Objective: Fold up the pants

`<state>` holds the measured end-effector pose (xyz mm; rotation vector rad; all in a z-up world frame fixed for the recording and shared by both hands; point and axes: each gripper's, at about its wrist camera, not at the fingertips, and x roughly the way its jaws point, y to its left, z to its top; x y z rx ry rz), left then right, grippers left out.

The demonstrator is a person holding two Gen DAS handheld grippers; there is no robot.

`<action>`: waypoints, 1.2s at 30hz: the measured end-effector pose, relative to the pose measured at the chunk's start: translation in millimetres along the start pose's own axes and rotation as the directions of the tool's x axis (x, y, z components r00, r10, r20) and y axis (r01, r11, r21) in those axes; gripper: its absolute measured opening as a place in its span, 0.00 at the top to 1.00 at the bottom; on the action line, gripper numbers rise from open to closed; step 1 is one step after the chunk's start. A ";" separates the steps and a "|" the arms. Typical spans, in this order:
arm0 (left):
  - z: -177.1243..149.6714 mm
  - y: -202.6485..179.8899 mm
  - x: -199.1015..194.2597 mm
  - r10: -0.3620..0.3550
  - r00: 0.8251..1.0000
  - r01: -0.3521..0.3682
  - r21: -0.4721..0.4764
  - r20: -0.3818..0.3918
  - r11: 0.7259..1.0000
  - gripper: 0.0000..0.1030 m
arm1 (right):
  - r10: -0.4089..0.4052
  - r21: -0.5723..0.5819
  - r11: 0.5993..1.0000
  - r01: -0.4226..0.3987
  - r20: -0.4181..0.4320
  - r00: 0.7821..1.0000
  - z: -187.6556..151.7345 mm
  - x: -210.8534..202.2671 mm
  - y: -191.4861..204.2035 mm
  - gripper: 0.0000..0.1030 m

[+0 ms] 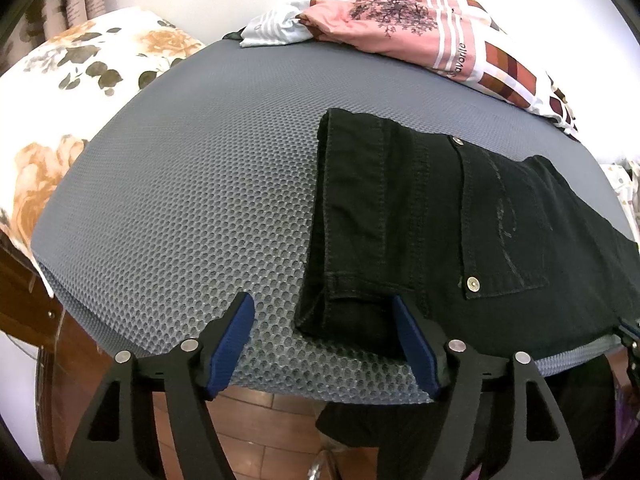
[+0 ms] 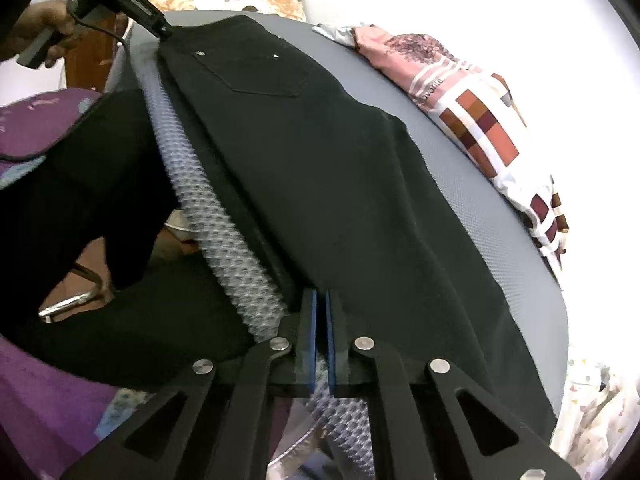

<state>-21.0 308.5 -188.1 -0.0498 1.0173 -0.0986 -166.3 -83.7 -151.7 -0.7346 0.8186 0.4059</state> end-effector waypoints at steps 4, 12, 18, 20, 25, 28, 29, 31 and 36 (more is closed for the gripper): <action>-0.1 2.8 1.5 -0.002 1.000 0.002 -0.020 -0.004 1.000 0.25 | 0.025 0.007 1.000 -0.025 -0.007 1.000 -1.3 -5.1 3.7 0.95; -1.0 2.5 2.8 0.001 1.000 -0.001 -0.033 -0.005 0.999 0.22 | 0.055 0.152 0.986 -0.066 0.075 0.996 3.3 -16.6 -11.7 0.88; -1.8 3.2 2.9 0.005 1.000 -0.005 -0.038 -0.003 0.999 0.20 | 0.055 0.310 0.947 -0.082 0.096 0.994 -5.3 -16.1 -49.0 0.83; -2.0 2.5 2.9 0.012 1.000 -0.012 -0.037 -0.002 0.999 0.19 | 0.018 0.357 0.933 -0.035 0.052 0.998 -18.8 -5.9 -71.9 0.83; -1.6 2.3 3.4 0.024 1.000 -0.024 -0.041 -0.004 0.999 0.17 | -0.002 0.521 0.853 0.043 -0.078 0.997 -75.5 25.3 -159.7 0.83; -1.2 1.7 3.8 0.033 0.999 -0.033 -0.040 -0.005 0.999 0.16 | -0.105 0.618 0.764 0.187 -0.167 0.980 -113.4 29.0 -220.3 0.62; -1.1 1.3 3.7 0.035 0.999 -0.036 -0.038 -0.005 0.999 0.16 | -0.116 0.668 0.711 0.219 -0.196 0.974 -125.0 27.8 -239.6 0.58; -1.2 0.6 3.3 0.041 0.999 -0.041 -0.034 -0.004 0.999 0.15 | -0.108 0.749 0.627 0.212 -0.186 0.977 -141.2 21.9 -266.0 0.61; -1.9 -0.2 2.7 0.047 0.999 -0.047 -0.027 0.005 0.999 0.15 | -0.093 0.661 0.744 0.101 -0.048 0.994 -107.5 9.0 -242.4 0.63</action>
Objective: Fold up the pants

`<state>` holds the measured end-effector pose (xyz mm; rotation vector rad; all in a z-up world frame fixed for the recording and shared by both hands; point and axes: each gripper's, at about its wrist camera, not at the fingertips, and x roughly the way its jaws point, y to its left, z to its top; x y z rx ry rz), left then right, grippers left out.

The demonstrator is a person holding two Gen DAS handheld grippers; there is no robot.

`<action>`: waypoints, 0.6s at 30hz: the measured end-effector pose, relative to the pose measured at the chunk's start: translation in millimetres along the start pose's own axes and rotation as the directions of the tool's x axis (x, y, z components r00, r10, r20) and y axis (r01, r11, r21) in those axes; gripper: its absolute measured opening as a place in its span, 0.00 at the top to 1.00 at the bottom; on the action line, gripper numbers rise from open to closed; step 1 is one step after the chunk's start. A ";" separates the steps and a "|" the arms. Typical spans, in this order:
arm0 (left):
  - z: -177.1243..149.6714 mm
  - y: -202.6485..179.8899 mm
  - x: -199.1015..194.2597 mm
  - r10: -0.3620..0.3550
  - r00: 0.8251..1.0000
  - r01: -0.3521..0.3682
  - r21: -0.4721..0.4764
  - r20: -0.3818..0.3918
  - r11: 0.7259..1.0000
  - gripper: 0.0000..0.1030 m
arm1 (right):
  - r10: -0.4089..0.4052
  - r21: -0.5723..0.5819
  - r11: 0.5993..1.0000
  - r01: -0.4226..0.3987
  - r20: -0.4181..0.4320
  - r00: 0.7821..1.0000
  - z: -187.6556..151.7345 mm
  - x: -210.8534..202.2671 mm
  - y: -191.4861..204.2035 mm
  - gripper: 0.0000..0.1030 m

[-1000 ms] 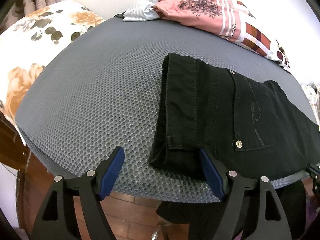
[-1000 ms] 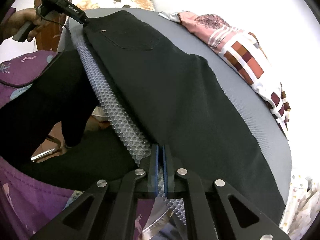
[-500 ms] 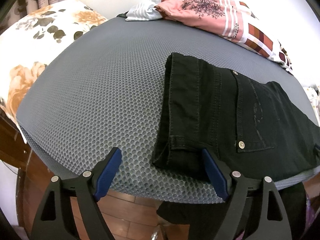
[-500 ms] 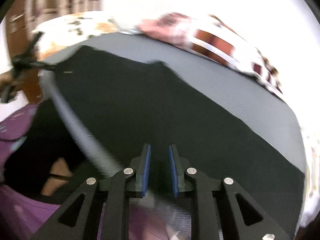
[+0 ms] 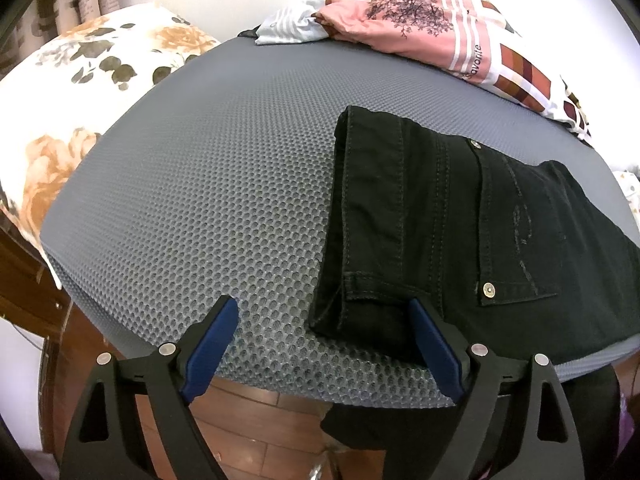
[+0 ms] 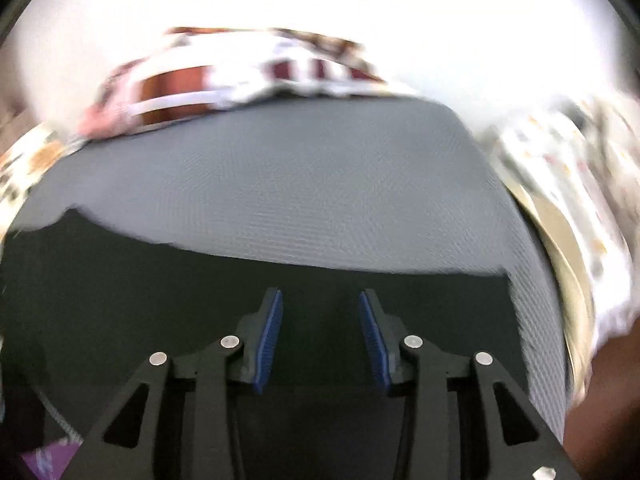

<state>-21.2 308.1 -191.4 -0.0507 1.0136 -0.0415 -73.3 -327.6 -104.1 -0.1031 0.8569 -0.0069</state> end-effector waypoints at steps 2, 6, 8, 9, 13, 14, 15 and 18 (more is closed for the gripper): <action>-0.1 0.8 0.4 0.001 1.000 -0.001 -0.002 0.002 1.000 0.13 | 0.016 -0.127 0.992 -0.018 -0.012 1.000 0.1 6.1 35.2 0.65; -0.6 1.3 1.2 0.012 1.000 -0.012 0.002 0.007 1.000 0.10 | -0.051 -0.344 0.938 0.029 -0.055 0.997 -5.4 34.8 85.8 0.68; -0.4 0.4 1.2 0.015 1.000 -0.015 0.006 0.008 1.000 0.09 | -0.052 -0.294 0.955 0.034 -0.054 0.997 -1.1 38.7 67.1 0.68; -0.4 -0.3 1.1 0.020 1.000 -0.020 0.011 0.010 1.000 0.09 | -0.067 -0.257 0.965 0.051 -0.053 0.996 2.2 40.3 52.9 0.67; -0.6 -0.5 1.6 0.025 1.000 -0.025 0.019 0.015 1.000 0.07 | -0.118 -0.075 0.991 0.113 -0.062 0.991 4.4 42.7 -35.3 0.55; -0.5 -0.2 1.8 0.024 1.000 -0.024 0.016 0.015 1.000 0.07 | -0.105 -0.022 0.994 0.104 -0.069 0.992 4.3 42.9 -60.4 0.46; -0.4 0.1 2.0 0.024 1.000 -0.025 0.014 0.014 1.000 0.07 | -0.089 0.004 0.996 0.090 -0.073 0.993 3.9 44.0 -72.4 0.33; -0.5 0.0 1.9 0.027 1.000 -0.027 0.015 0.014 1.000 0.06 | -0.253 0.096 0.960 0.262 -0.095 0.963 5.1 42.5 -120.4 0.58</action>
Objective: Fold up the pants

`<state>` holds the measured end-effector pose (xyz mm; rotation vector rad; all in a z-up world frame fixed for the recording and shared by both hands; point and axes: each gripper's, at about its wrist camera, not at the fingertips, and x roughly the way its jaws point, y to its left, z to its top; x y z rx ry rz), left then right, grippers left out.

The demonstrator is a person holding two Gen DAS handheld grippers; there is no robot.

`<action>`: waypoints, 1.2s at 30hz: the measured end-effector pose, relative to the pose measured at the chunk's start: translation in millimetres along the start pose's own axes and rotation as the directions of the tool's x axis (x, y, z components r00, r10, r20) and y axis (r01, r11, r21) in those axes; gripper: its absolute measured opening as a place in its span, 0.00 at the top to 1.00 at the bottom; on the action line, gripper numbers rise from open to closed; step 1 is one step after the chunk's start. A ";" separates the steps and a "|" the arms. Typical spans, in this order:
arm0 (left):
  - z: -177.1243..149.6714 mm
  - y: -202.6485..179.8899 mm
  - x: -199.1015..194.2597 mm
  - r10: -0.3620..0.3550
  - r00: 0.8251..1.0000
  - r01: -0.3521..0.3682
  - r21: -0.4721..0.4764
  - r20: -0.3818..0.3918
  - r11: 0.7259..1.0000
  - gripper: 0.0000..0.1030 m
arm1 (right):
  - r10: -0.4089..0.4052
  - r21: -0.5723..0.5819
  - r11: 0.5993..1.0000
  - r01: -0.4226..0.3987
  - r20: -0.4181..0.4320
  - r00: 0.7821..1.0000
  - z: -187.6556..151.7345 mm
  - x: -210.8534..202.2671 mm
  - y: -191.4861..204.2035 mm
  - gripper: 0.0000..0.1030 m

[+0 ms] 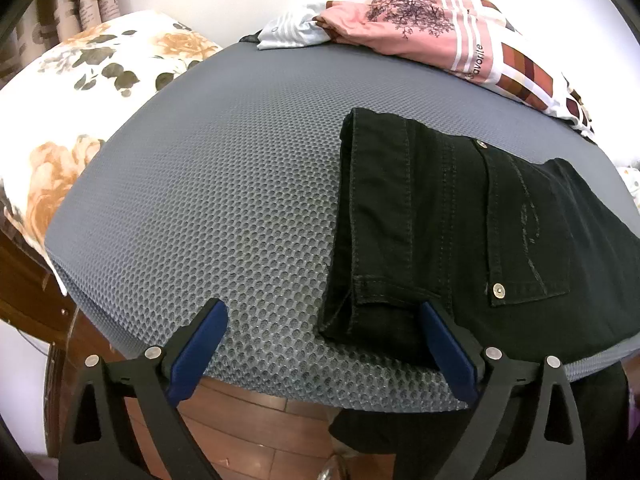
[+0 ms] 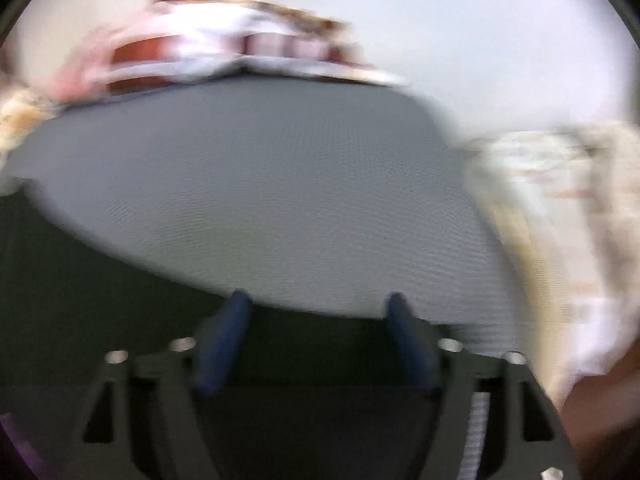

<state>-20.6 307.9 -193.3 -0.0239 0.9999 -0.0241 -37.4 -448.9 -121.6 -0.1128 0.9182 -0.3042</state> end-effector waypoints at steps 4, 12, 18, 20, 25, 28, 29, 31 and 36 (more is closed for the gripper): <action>-1.1 -0.8 0.0 0.003 1.000 -0.003 -0.002 0.005 1.000 0.05 | 0.113 0.188 0.974 -0.123 0.065 0.992 -9.1 -26.7 -36.1 0.71; -0.5 0.3 0.2 0.006 1.000 -0.006 0.002 0.008 1.000 0.04 | 0.182 -0.078 0.981 -0.179 0.028 0.983 -34.0 -37.3 22.2 0.77; -0.2 0.1 -0.1 0.008 1.000 -0.008 -0.001 0.007 1.000 0.03 | -0.046 0.299 0.953 0.053 -0.030 0.998 -42.0 -35.2 -98.6 0.67; -0.4 -0.7 -0.4 0.012 1.000 -0.012 -0.002 0.009 1.000 0.03 | 0.016 0.410 0.912 -0.028 0.033 0.999 -57.1 -53.8 -125.8 0.67; -0.5 -1.1 -0.2 0.016 1.000 -0.016 -0.001 0.010 1.000 0.03 | 0.293 0.555 0.753 -0.354 0.198 0.935 -116.2 -95.4 -129.0 0.67; -0.7 -0.9 -0.4 0.017 1.000 -0.017 -0.001 0.013 1.000 0.03 | 0.375 0.622 0.646 -0.443 0.246 0.893 -151.5 -97.3 -121.2 0.67; -0.8 -0.6 -0.3 0.017 1.000 -0.017 -0.001 0.015 1.000 0.03 | 0.385 0.643 0.615 -0.457 0.261 0.885 -162.5 -98.1 -117.3 0.67; -1.0 -0.5 -0.4 0.018 1.000 -0.018 0.000 0.018 1.000 0.03 | 0.379 0.665 0.592 -0.456 0.271 0.885 -176.7 -98.2 -110.9 0.67; 1.6 -2.5 -6.1 0.030 0.999 -0.031 0.014 0.032 0.999 0.03 | 0.362 0.697 0.540 -0.472 0.314 0.878 -182.8 -92.0 -110.6 0.65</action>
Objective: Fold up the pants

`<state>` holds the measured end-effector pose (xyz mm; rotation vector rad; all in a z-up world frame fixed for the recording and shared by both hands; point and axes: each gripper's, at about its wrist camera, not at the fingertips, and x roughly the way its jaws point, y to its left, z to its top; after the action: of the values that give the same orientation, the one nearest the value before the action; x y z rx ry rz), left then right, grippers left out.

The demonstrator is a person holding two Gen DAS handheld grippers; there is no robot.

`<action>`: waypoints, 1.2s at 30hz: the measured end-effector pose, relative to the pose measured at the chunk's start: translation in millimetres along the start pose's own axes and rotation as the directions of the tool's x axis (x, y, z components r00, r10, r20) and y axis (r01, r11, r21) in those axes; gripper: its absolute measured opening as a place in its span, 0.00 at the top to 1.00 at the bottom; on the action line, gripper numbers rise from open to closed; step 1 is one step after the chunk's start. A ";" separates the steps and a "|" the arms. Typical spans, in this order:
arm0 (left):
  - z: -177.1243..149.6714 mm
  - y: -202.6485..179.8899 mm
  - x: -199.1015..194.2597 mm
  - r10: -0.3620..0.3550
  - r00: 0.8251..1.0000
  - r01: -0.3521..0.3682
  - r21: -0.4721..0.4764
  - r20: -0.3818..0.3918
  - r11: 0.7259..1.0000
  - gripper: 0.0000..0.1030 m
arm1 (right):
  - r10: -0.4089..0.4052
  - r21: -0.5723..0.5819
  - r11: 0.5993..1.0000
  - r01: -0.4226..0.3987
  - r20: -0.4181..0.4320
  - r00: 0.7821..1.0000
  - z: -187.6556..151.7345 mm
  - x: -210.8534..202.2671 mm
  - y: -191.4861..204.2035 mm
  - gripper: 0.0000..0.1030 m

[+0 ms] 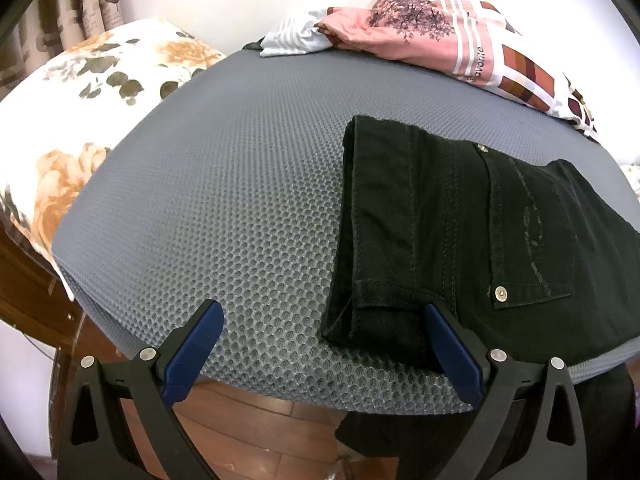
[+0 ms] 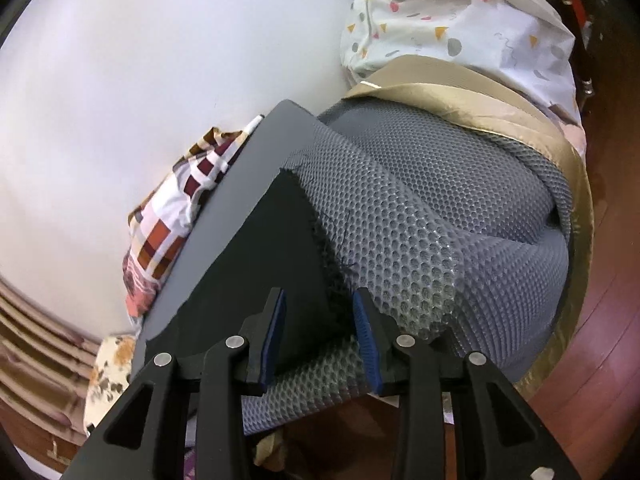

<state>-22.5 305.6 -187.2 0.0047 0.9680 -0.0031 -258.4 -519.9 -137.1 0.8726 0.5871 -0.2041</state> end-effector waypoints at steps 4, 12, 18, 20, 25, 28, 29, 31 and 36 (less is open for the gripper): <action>10.2 -6.7 -23.4 0.055 0.993 -0.057 0.021 0.103 0.998 0.03 | 0.084 0.089 0.992 -0.086 0.027 0.996 -14.5 -7.0 -10.8 0.52; 26.9 -34.0 -69.1 -0.040 0.974 0.039 0.005 0.223 0.999 0.03 | 0.170 0.101 0.981 -0.167 -0.016 0.985 -24.9 16.5 9.9 0.52; 24.6 -67.1 -79.0 -0.139 0.964 0.134 0.038 0.228 0.990 0.03 | 0.065 0.039 0.997 -0.066 0.022 0.998 -21.2 23.5 19.9 0.54; 23.4 -74.4 -77.0 -0.162 0.962 0.154 0.053 0.219 0.987 0.03 | 0.073 0.052 0.996 -0.073 0.010 0.997 -18.9 24.9 17.1 0.54; 21.0 -85.9 -64.5 -0.194 0.966 0.184 0.074 0.172 0.980 0.03 | 0.003 -0.005 1.000 -0.004 -0.104 0.995 -17.3 48.6 29.6 0.88; 19.6 -90.0 -64.3 -0.182 0.967 0.169 0.089 0.177 0.982 0.03 | -0.004 -0.016 1.000 0.003 -0.088 0.996 -19.5 49.6 30.1 0.90; 19.4 -89.8 -64.9 -0.176 0.967 0.162 0.091 0.181 0.983 0.03 | 0.005 -0.002 1.000 -0.005 -0.086 0.996 -19.9 49.7 28.0 0.90; 19.6 -89.7 -64.5 -0.145 0.971 0.129 0.095 0.188 0.987 0.03 | 0.023 0.022 1.000 -0.021 -0.085 0.996 -20.4 48.7 23.3 0.92; 19.1 -81.9 -58.4 -0.102 0.980 0.090 0.079 0.170 0.993 0.03 | -0.010 0.009 1.000 0.011 -0.081 0.997 -21.6 46.3 28.9 0.92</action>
<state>-40.3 223.7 -128.5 0.0223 0.7927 -0.1250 -217.3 -481.9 -154.7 0.8904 0.6667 -0.1816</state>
